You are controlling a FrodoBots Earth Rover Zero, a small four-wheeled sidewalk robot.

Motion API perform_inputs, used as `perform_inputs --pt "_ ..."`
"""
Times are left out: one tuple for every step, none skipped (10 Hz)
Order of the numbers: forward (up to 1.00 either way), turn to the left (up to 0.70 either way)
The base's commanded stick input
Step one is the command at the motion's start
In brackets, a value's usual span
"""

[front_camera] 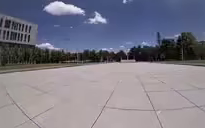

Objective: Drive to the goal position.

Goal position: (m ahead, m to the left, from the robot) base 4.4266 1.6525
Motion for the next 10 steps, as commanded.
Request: perform_inputs --pt "0.5 0.0" --pt "0.5 0.0" --pt "0.5 0.0" --pt "0.5 0.0" --pt "0.5 0.0" --pt "0.5 0.0" --pt "0.5 0.0" --pt "0.5 0.0" --pt "0.5 -0.42" --pt "0.5 -0.5"
